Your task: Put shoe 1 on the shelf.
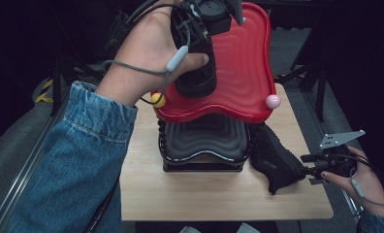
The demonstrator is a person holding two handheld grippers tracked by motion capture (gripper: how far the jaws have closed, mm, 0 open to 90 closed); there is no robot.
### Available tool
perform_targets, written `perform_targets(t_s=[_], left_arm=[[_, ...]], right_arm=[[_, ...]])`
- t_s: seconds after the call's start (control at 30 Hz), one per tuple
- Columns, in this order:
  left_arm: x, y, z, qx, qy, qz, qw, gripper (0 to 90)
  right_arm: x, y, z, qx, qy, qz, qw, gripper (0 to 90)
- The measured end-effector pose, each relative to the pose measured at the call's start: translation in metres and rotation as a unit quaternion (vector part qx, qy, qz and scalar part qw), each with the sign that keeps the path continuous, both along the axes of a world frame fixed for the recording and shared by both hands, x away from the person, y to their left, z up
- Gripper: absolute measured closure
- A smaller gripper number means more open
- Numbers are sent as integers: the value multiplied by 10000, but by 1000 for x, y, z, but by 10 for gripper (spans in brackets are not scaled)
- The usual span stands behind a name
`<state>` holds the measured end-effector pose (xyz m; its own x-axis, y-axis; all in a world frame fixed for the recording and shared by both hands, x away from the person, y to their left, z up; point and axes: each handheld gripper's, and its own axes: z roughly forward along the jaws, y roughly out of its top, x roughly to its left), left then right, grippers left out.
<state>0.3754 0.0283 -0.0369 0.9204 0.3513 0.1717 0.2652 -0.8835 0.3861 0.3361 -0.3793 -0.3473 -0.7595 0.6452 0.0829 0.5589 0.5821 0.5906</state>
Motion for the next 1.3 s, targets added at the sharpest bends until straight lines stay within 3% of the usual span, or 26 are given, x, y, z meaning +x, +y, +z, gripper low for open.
perform_targets(t_s=[0.37,0.73,0.83,1.2,1.3], left_arm=[[9,-10,-12,213,-107,-279,9993,867],[11,-14,-31,353,-109,-245,9990,866],[10,-19,-38,546,-154,-204,9982,857],[7,-20,-45,556,-111,-240,9981,829],[7,-17,-45,519,-2,-231,9984,790]], right_arm=[[0,2,-3,-27,130,29,9999,476],[0,7,-6,-63,181,80,9998,473],[1,7,-6,-70,165,99,9998,472],[1,8,-8,-51,261,84,9996,472],[1,8,-8,-76,286,80,9995,470]])
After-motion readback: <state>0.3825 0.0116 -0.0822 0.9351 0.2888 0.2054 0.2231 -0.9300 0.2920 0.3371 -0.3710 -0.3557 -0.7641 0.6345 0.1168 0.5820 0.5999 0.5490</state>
